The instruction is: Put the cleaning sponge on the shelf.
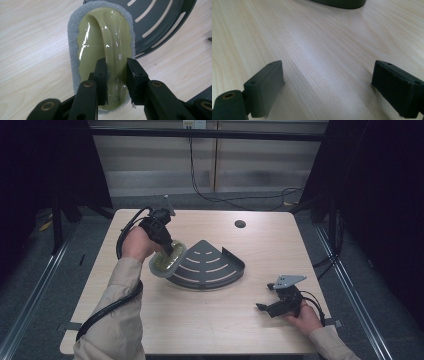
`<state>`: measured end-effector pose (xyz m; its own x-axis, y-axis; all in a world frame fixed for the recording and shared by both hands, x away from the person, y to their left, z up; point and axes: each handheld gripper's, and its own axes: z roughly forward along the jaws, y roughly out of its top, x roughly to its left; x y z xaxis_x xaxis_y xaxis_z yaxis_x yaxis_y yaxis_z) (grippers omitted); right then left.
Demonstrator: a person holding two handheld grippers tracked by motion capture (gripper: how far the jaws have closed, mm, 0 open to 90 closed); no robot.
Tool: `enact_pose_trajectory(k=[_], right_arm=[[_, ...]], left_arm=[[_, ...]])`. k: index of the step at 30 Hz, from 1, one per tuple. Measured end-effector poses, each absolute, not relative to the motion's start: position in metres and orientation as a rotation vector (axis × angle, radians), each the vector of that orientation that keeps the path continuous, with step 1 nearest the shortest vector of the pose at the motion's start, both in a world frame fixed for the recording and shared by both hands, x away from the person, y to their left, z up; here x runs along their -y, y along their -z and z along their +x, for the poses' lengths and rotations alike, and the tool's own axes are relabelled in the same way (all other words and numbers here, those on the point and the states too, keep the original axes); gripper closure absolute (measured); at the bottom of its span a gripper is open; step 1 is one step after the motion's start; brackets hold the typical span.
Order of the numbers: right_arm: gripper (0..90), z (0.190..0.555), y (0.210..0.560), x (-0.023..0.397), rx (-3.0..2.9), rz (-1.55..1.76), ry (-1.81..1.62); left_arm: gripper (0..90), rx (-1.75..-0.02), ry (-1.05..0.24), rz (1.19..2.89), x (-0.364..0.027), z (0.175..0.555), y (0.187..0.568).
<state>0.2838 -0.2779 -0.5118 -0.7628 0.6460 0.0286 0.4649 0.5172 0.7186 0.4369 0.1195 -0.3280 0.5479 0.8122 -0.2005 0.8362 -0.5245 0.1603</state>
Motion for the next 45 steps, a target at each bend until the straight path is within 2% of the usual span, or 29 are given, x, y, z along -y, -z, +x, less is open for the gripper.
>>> enact_pose_trajectory(k=[45], right_arm=[[10.1,0.284,0.512,0.278,-2.519,0.943,-1.084]], left_arm=[[72.1,-1.275,0.146,2.607,-0.058,0.466,0.354]])
